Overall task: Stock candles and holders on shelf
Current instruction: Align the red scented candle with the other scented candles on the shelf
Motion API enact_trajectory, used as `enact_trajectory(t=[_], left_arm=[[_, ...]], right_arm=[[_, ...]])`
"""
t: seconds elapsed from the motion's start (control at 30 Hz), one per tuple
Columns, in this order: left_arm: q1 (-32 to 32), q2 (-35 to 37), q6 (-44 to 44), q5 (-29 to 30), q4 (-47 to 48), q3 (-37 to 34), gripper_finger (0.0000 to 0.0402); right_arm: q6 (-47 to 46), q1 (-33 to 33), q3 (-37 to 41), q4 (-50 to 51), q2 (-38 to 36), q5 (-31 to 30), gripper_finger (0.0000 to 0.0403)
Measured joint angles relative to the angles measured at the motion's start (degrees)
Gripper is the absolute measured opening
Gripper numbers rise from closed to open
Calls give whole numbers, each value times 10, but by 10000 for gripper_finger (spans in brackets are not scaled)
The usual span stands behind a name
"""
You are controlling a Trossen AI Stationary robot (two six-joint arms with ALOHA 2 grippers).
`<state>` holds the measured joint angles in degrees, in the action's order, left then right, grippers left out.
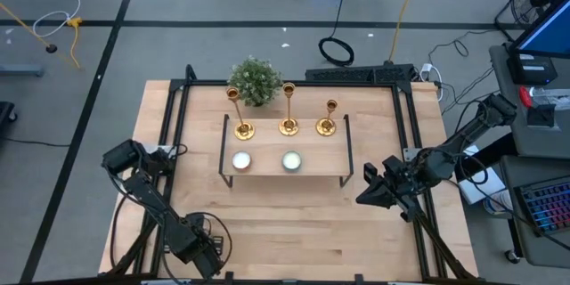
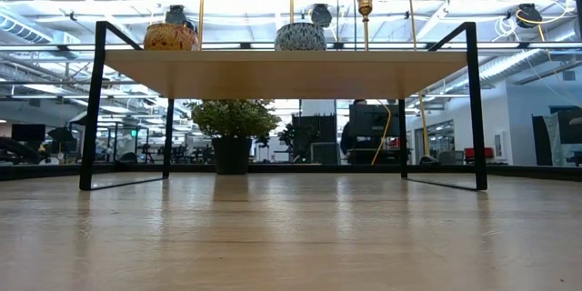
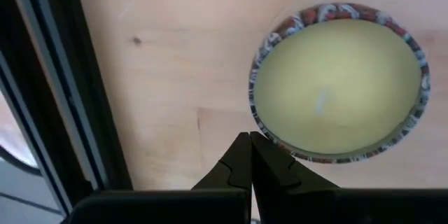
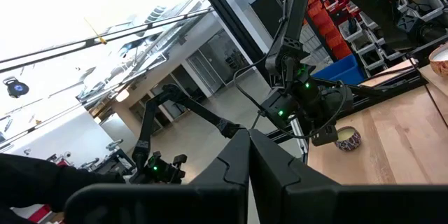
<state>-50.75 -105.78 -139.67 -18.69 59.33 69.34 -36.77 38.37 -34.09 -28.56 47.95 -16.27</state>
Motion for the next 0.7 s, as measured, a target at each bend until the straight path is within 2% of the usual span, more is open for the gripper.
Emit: enact_trajectory(t=[0.7], left_arm=[[67, 0, 100, 60, 36, 0, 1]], right_arm=[[0, 0, 0, 0, 0, 0, 0]])
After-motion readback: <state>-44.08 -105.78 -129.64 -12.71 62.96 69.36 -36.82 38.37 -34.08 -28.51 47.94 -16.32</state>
